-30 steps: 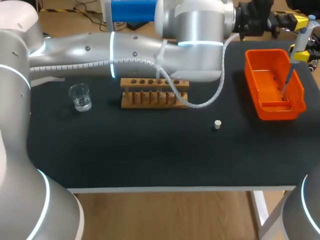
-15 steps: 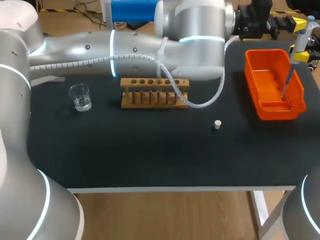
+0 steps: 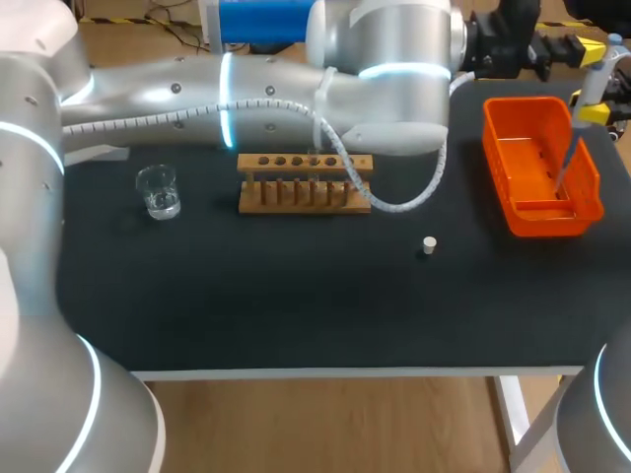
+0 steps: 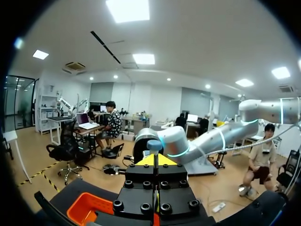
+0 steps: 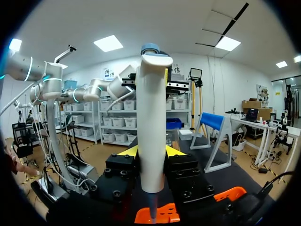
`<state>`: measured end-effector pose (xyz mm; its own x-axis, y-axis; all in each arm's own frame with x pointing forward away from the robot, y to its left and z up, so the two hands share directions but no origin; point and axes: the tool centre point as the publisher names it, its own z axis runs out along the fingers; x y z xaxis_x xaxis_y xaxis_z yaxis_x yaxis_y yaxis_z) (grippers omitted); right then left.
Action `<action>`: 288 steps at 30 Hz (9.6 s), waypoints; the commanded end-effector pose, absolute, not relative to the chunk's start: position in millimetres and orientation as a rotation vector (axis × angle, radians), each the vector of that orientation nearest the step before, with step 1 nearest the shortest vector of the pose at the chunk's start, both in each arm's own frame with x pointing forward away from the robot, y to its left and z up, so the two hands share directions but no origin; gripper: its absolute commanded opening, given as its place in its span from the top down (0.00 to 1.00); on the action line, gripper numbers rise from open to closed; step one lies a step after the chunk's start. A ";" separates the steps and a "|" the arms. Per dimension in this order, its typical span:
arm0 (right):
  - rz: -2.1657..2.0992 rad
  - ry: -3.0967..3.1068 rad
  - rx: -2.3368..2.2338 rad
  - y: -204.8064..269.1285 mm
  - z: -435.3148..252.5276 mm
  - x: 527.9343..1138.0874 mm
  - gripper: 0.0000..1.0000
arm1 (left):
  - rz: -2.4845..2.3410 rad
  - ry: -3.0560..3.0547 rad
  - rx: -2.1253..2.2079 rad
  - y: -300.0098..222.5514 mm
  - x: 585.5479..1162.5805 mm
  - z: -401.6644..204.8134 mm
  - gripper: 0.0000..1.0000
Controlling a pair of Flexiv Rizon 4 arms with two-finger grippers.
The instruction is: Invert the test tube, pick up the pipette, mount the tip to pipette, aspirate from beaker and dispense into the tube, eject the tip, return the pipette, and cap with the stopper.
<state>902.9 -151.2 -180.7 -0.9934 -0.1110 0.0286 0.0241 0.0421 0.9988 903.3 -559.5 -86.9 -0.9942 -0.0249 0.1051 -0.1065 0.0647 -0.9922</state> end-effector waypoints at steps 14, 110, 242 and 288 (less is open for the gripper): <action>-2.104 -2.192 0.099 -151.9 -176.1 905.4 1.00 | 2.029 -2.278 0.140 -564.4 904.0 -101.4 1.00; -2.104 -2.192 0.099 -151.9 -176.1 905.4 1.00 | 2.096 -2.304 0.177 -389.2 871.0 -70.9 0.00; -2.139 -2.180 0.162 104.6 -153.6 780.9 1.00 | 2.203 -2.415 0.220 -174.3 839.7 -114.0 0.00; -2.211 -2.238 0.083 212.3 -151.9 792.3 1.00 | 2.277 -2.352 0.160 -189.7 827.1 -107.7 0.00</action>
<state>790.5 208.5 -151.4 -0.9986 -0.0364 -0.0394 -0.0400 0.0140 0.9991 826.1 -188.8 -106.9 -0.9860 -0.1645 -0.0289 0.0234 0.0352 -0.9991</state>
